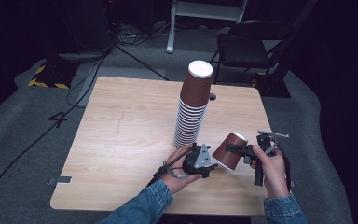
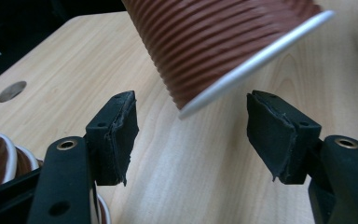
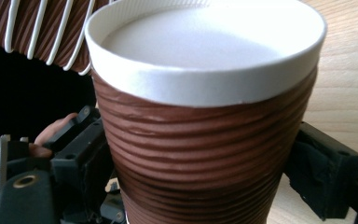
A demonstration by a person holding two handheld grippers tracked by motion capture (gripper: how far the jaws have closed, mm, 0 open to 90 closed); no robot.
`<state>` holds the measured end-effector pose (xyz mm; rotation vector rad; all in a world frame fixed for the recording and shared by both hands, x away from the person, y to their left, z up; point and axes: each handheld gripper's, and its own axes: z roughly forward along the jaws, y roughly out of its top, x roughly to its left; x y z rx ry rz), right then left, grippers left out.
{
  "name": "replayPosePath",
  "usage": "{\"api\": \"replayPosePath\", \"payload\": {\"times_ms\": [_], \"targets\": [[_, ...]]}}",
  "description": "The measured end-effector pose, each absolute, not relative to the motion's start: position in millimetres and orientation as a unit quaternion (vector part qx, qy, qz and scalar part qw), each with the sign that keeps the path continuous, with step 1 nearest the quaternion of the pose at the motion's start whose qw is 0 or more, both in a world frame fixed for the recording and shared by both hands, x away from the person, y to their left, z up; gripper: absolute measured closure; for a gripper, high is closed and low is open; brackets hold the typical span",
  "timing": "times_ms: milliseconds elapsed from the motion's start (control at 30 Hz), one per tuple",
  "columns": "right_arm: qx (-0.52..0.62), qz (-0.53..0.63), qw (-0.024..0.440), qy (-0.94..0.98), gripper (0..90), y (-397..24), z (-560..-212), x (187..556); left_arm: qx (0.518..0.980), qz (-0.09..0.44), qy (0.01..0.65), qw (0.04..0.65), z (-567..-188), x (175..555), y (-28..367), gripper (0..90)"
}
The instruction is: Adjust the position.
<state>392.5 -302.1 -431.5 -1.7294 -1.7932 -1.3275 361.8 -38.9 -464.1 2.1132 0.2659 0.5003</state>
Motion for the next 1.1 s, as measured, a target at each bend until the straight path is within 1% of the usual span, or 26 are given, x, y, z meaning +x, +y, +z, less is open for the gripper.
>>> {"api": "replayPosePath", "payload": {"times_ms": [367,533,833,1100], "targets": [[-0.599,-0.462,0.165,-0.633,16.6,-294.6,-430.8,387.8,0.852,0.204,0.116,0.469,-468.2,368.2,-45.5,34.9],[-0.599,-0.462,0.166,-0.633,16.6,-293.0,-432.0,387.6,0.841,0.189,0.139,0.487,-471.2,370.6,-50.6,38.6],[-0.599,-0.464,0.17,-0.63,16.6,-289.7,-433.4,387.9,0.832,0.208,0.148,0.493,-474.6,371.8,-54.2,41.5],[-0.599,-0.47,0.189,-0.621,16.6,-287.2,-436.0,387.8,0.824,0.225,0.144,0.499,-476.8,368.4,-61.0,44.1]]}}
